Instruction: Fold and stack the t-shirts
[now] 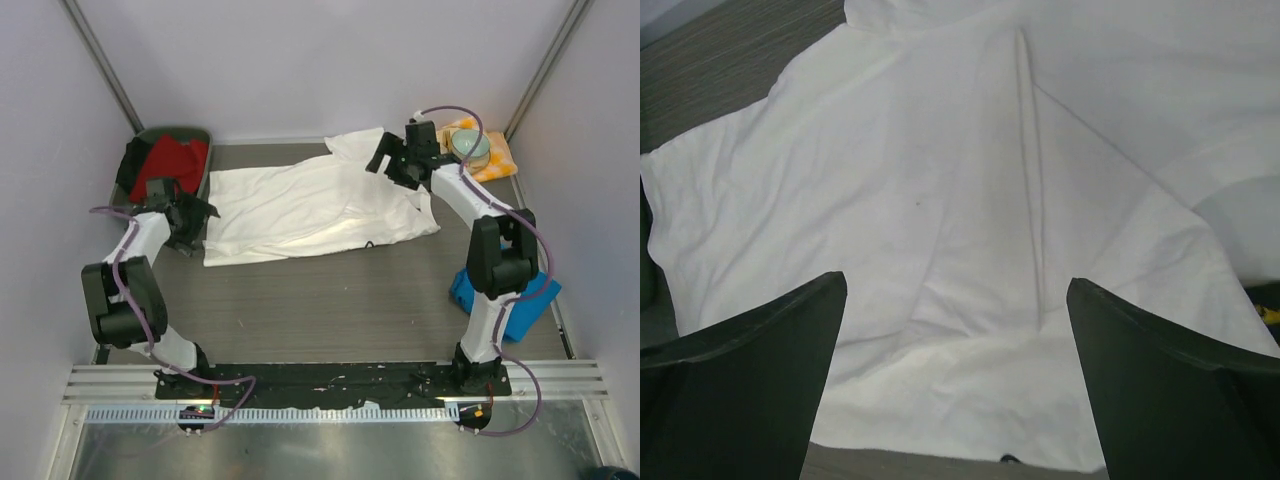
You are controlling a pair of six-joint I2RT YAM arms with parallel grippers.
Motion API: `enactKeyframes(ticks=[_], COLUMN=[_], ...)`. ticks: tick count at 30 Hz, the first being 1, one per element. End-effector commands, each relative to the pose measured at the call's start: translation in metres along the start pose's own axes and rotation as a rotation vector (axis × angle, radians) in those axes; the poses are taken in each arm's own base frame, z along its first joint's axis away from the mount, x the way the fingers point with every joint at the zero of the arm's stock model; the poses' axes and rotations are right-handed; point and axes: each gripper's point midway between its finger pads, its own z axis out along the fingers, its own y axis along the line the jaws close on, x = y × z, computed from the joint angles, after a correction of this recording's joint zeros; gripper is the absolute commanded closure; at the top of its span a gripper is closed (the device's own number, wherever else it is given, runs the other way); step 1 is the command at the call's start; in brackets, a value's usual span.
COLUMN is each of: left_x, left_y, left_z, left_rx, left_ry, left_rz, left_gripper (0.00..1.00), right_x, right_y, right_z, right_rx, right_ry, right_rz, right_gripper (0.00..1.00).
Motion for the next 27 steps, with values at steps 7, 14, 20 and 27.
enactKeyframes(ticks=[7, 14, 20, 27], left_x=[0.082, 0.112, 0.124, 0.109], left_y=[-0.033, -0.034, -0.031, -0.026], left_z=[-0.054, -0.037, -0.022, -0.008], left_rx=[0.158, 0.128, 0.100, 0.044], left_ry=[0.035, 0.082, 0.052, -0.028], left_rz=[0.295, 0.373, 0.422, 0.439], left_gripper=[0.00, 0.00, 0.00, 0.02], right_x=[0.005, 0.041, 0.063, 0.078], right_y=[-0.036, -0.058, -0.065, -0.069], right_z=[-0.084, -0.070, -0.056, -0.043], right_rx=[0.166, 0.214, 0.206, 0.189], right_ry=[-0.104, -0.005, 0.047, 0.075], right_rz=[-0.038, -0.022, -0.015, -0.008], right_gripper=[0.00, 0.00, 0.00, 0.00])
